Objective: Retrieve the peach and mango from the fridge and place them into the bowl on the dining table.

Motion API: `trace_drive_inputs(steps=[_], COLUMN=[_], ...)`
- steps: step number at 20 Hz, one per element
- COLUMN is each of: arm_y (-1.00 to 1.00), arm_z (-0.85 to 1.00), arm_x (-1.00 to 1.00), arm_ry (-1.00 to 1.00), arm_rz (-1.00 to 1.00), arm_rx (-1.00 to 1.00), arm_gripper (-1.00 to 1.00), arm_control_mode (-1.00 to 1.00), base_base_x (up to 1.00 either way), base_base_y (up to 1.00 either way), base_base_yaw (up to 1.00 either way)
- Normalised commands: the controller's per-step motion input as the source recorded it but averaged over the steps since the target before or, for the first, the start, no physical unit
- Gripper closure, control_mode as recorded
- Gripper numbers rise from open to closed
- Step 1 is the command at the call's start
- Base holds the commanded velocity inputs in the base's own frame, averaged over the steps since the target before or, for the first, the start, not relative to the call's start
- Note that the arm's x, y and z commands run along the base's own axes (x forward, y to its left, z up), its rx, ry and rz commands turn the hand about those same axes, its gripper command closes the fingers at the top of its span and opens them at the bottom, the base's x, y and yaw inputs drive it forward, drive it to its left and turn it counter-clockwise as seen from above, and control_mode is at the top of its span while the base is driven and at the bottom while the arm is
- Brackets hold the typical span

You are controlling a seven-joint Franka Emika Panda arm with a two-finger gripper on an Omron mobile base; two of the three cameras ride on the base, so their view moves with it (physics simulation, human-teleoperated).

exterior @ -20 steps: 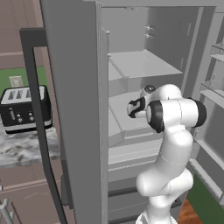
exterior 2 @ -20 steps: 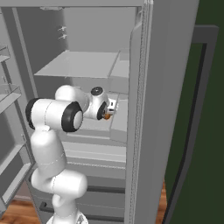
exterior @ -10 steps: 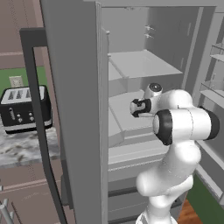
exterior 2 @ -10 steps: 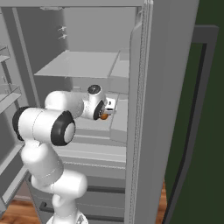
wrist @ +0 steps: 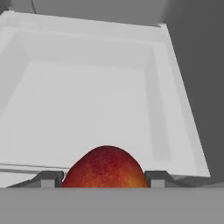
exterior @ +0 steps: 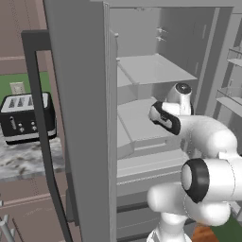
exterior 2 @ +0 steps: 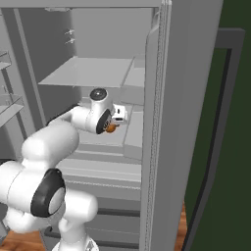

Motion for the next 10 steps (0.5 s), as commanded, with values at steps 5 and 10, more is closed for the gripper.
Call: trace_drive_inputs(steps=[5, 10], arm_y=[0.12, 0.21], arm_z=[0.58, 0.72], arm_x=[-1.00, -1.00], arm_ry=[-0.12, -0.21], arm_rz=[0.05, 0.03], arm_rx=[-0.04, -0.07], arm_gripper=[1.00, 1.00], arm_control_mode=[-1.00, -1.00], base_base_x=[0.00, 0.00], base_base_y=[0.00, 0.00], base_base_yaw=[0.00, 0.00])
